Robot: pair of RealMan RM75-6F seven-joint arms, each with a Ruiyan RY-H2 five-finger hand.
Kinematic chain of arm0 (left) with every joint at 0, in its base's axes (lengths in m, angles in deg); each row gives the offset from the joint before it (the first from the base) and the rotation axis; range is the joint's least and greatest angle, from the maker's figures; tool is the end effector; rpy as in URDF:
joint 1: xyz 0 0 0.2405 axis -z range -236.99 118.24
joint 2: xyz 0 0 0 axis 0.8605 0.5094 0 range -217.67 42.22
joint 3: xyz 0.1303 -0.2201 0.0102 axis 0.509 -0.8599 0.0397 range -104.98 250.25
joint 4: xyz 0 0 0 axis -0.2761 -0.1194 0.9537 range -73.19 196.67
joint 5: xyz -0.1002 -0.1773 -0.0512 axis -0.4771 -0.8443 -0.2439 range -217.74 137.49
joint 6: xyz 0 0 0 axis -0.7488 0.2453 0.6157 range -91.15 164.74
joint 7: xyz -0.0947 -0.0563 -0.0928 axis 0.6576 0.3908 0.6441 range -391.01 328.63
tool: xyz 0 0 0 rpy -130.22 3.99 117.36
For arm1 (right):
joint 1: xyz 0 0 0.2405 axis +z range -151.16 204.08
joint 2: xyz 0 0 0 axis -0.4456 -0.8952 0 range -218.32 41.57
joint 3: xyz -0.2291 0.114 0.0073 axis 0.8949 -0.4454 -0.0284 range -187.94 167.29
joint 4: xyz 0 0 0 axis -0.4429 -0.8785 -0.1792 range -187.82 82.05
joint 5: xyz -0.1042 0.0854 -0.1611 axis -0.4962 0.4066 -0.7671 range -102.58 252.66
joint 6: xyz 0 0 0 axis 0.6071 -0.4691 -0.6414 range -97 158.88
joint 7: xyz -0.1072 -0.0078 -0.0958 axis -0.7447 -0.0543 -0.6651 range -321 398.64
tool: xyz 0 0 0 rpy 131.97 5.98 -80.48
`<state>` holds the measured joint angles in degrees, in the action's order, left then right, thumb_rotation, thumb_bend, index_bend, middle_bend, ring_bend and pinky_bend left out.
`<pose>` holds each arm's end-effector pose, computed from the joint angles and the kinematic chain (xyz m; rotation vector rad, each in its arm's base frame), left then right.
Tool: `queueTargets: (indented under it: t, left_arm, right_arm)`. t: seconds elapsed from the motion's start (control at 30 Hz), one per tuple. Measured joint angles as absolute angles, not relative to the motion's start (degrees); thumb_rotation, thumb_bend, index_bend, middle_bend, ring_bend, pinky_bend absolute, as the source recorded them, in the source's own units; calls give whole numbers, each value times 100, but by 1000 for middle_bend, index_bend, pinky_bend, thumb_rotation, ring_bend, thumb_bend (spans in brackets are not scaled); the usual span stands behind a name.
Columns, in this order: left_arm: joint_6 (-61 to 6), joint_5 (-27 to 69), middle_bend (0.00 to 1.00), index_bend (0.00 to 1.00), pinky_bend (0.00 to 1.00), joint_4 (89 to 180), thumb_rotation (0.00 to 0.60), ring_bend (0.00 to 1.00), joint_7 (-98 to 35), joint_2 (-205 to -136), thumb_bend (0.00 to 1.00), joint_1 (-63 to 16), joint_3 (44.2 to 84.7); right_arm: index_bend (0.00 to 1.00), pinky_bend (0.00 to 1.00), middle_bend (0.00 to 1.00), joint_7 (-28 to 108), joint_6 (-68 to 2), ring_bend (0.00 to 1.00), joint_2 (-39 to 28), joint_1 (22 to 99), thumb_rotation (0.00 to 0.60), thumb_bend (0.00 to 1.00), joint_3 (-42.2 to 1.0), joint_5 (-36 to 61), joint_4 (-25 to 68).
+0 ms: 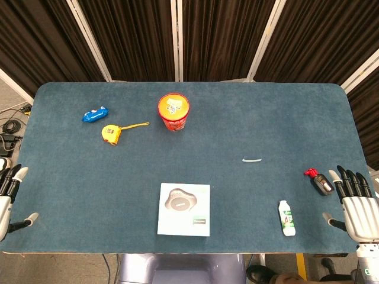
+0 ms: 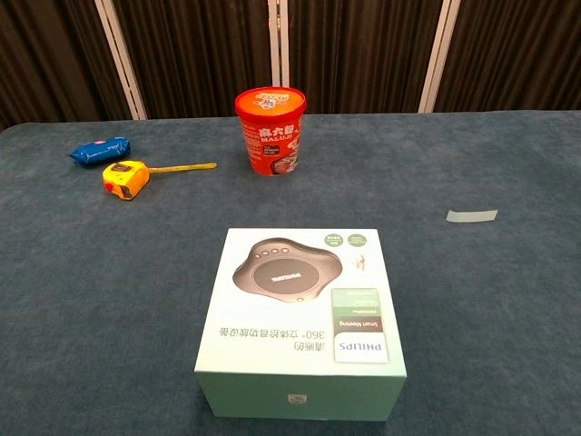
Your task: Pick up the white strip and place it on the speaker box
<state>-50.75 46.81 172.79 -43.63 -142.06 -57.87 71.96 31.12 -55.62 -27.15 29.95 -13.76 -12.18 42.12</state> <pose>-0.2650 0.1531 0.1839 -1.3962 -0.8838 -0.8271 -0.3044 -0.1752 0.1743 1.4145 -0.7761 0.8196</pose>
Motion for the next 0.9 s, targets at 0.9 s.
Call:
queueTargets:
  t: [0.9]
  left_arm:
    - [-4739,3919,0,0,0,16991,600,0,-4893,-14651,0,-5504,6905]
  right_arm:
    - [394,0,0,2695,-1887,0,-2272,5596,600,217,-2345,1082,3468]
